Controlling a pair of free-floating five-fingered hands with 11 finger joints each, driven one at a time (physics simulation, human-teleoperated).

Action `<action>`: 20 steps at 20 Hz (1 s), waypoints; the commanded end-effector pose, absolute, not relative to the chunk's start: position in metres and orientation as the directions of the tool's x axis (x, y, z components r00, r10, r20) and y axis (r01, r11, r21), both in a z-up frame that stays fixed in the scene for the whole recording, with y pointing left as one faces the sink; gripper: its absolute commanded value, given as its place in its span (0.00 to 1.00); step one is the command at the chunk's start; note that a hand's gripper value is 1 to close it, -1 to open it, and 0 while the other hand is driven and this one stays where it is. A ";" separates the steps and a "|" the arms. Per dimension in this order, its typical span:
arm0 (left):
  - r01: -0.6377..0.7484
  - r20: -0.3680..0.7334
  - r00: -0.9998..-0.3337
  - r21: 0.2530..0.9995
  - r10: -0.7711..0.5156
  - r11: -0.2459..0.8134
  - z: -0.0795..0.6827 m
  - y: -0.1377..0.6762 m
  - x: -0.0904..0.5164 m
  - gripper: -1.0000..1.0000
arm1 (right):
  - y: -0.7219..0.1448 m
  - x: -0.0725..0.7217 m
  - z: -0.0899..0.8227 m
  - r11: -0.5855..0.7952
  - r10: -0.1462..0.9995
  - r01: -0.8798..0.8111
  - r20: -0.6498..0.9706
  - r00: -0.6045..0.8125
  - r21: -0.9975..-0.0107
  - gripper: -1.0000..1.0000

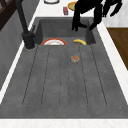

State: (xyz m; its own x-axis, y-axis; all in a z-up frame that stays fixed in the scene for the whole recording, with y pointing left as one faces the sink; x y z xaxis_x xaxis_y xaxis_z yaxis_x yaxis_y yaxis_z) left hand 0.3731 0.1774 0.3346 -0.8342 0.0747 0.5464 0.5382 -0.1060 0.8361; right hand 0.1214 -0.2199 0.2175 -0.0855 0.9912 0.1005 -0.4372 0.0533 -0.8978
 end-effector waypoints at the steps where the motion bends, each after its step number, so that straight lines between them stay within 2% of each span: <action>1: 0.541 0.546 -0.836 0.836 0.053 -0.092 0.317 0.153 0.363 0.00 | -0.220 0.121 0.217 0.053 0.991 -0.437 0.101 -0.086 -0.898 0.50; 4: 0.557 0.558 -0.830 0.829 -0.002 -0.039 0.295 0.159 0.368 0.00 | -0.220 0.121 0.217 0.053 0.991 -0.437 0.101 -0.086 -0.898 0.50; 15: 0.616 0.618 -0.786 0.785 0.013 -0.067 0.225 0.146 0.366 0.00 | -0.220 0.121 0.217 0.053 0.991 -0.437 0.101 -0.086 -0.898 0.50; 20: 0.581 0.582 -0.814 0.813 -0.001 -0.037 0.187 0.147 0.374 0.00 | -0.220 0.121 0.217 0.053 0.991 -0.437 0.101 -0.086 -0.898 0.50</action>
